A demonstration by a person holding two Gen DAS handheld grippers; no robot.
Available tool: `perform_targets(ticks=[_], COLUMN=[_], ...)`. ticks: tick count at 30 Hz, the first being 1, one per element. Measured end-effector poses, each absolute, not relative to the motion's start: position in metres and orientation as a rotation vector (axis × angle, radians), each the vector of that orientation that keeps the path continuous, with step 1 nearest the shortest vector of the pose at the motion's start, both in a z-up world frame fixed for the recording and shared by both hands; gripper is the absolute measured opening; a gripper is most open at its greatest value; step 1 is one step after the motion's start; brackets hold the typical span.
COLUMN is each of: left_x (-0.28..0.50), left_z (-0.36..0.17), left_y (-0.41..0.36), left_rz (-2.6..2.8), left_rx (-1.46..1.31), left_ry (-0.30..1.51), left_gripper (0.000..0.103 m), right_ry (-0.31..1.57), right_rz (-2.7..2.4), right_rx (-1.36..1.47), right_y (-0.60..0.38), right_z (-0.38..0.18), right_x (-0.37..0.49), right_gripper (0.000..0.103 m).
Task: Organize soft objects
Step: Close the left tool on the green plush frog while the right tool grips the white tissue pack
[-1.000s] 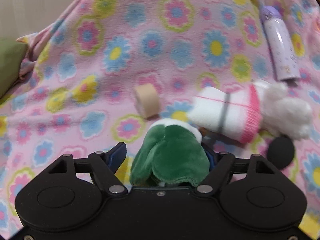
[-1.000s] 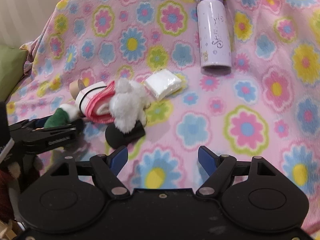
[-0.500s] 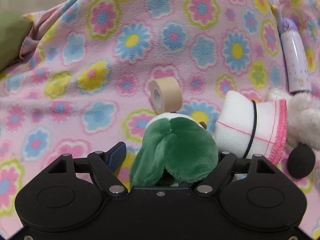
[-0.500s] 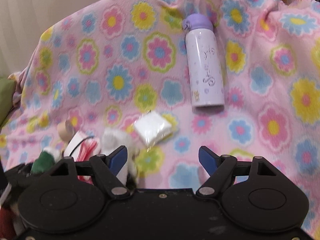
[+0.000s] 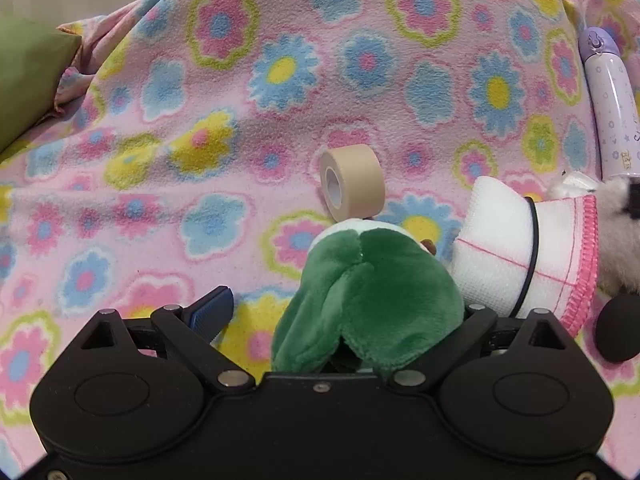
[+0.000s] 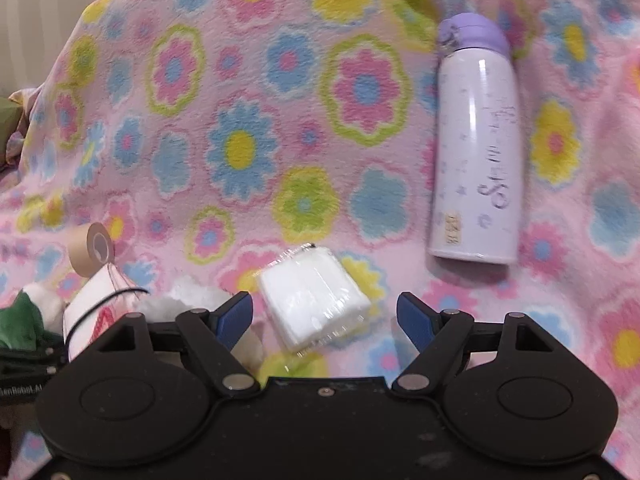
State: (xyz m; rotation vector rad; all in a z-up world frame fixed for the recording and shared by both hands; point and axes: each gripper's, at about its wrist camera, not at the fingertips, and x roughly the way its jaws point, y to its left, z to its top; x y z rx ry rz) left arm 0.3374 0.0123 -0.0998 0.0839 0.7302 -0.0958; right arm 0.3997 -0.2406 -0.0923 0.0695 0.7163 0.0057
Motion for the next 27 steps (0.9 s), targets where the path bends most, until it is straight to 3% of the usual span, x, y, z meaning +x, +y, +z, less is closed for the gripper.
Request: perform_targets(ticks=[18, 21, 27], left_x=[0.338, 0.338, 0.338], left_z=[-0.1, -0.1, -0.1], left_y=[0.013, 0.013, 0.012], left_rz=[-0.095, -0.094, -0.094], left_rx=[0.083, 0.083, 0.083], left_ry=[0.728, 0.728, 0.727], left_gripper=[0.096, 0.096, 0.096], right_ry=[0.731, 0.737, 0.74], right_rz=[0.045, 0.064, 0.099], right_rx=[0.003, 0.002, 0.017], right_y=[-0.244, -0.235, -0.233], right_z=[-0.096, -0.097, -0.095], right_x=[0.407, 0.411, 0.413], right_gripper=[0.077, 0.074, 0.054])
